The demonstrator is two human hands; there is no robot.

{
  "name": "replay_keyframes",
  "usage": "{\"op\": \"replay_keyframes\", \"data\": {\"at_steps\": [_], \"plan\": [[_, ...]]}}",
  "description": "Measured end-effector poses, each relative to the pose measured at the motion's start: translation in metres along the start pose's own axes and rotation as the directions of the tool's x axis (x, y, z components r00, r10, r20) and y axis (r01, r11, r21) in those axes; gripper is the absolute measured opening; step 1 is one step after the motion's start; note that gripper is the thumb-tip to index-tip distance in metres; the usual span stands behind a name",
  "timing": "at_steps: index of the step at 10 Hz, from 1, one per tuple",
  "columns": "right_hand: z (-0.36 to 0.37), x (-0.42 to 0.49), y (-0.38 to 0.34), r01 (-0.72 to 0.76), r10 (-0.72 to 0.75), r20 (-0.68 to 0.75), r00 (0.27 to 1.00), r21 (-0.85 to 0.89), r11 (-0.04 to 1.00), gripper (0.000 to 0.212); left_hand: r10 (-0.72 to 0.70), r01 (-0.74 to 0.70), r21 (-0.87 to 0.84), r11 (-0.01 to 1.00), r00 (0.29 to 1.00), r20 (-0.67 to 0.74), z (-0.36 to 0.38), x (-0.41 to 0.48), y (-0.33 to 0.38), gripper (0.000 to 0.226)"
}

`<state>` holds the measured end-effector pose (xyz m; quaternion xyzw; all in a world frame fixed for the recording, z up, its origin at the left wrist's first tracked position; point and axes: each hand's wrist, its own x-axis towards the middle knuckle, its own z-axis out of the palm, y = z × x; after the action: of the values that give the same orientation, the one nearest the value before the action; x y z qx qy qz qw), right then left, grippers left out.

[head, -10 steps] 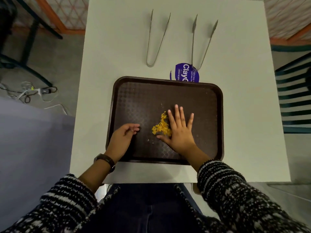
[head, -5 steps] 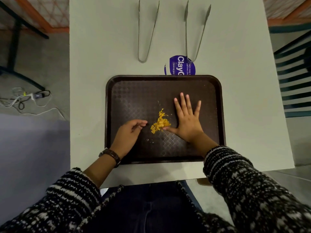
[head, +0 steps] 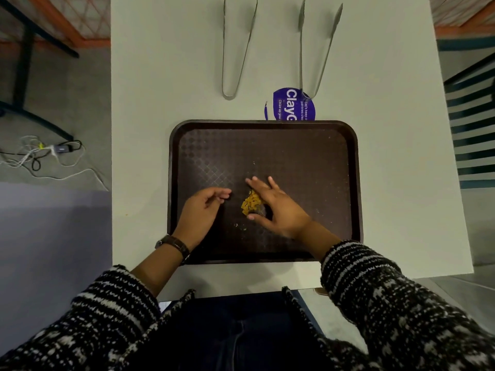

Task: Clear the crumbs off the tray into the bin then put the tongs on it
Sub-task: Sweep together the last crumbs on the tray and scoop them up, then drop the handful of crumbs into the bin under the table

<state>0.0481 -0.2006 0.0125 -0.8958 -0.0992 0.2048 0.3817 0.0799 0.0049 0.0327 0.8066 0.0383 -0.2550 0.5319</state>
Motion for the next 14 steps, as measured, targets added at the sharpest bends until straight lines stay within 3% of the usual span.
{"op": "replay_keyframes", "data": {"at_steps": [1, 2, 3, 6, 7, 8, 9, 10, 11, 12, 13, 14], "plan": [[0.000, -0.012, -0.001, 0.020, -0.011, -0.115, 0.993, 0.080, 0.997, 0.068, 0.038, -0.037, 0.085, 0.996, 0.999, -0.013, 0.004, -0.005, 0.000, 0.037], [0.000, -0.020, 0.006, -0.055, 0.115, -0.275, 0.954, 0.216, 0.975, 0.071, 0.057, -0.057, 0.109, 0.992, 0.998, -0.004, 0.022, -0.018, 0.001, 0.058], [0.006, -0.022, 0.008, -0.098, 0.177, -0.300, 0.937, 0.259, 0.961, 0.076, 0.065, -0.066, 0.205, 0.977, 0.998, 0.013, 0.054, -0.025, -0.002, 0.073], [0.038, -0.014, -0.018, -0.127, 0.233, -0.191, 0.954, 0.445, 0.886, 0.081, 0.127, -0.079, 0.518, 0.852, 0.990, -0.058, 0.118, -0.003, -0.012, 0.072], [0.038, -0.015, -0.024, -0.142, 0.280, -0.166, 0.946, 0.563, 0.814, 0.082, 0.127, -0.093, 0.487, 0.869, 0.991, -0.037, 0.125, 0.000, -0.016, 0.068], [0.037, -0.018, -0.034, -0.119, 0.352, -0.151, 0.924, 0.759, 0.640, 0.101, 0.134, -0.116, 0.239, 0.964, 0.989, -0.061, 0.123, -0.001, -0.017, 0.084], [0.036, -0.020, -0.044, -0.128, 0.438, -0.105, 0.893, 0.873, 0.470, 0.099, 0.214, -0.207, 0.079, 0.975, 0.973, -0.090, 0.136, -0.007, -0.019, 0.071], [0.030, -0.022, -0.045, -0.112, 0.462, -0.049, 0.886, 0.942, 0.315, 0.082, -0.242, 0.229, 0.341, 0.912, 0.970, -0.004, 0.134, -0.029, -0.005, 0.048], [0.018, -0.022, -0.044, -0.041, 0.494, 0.055, 0.868, 0.998, -0.039, 0.085, -0.219, 0.121, -0.543, 0.831, 0.968, -0.119, 0.125, -0.022, 0.026, 0.041], [0.012, -0.024, -0.046, 0.024, 0.509, 0.052, 0.859, 0.990, -0.142, 0.082, -0.295, 0.104, -0.790, 0.604, 0.950, -0.101, 0.133, -0.019, 0.033, 0.064], [0.006, -0.028, -0.053, 0.044, 0.463, 0.053, 0.885, 0.980, -0.196, 0.073, -0.349, 0.072, -0.936, 0.344, 0.935, -0.056, 0.125, -0.018, 0.036, 0.040], [0.009, -0.032, -0.061, 0.056, 0.443, 0.033, 0.896, 0.981, -0.187, 0.065, -0.339, 0.075, -0.917, 0.393, 0.938, -0.068, 0.121, -0.021, 0.031, 0.037]]}}
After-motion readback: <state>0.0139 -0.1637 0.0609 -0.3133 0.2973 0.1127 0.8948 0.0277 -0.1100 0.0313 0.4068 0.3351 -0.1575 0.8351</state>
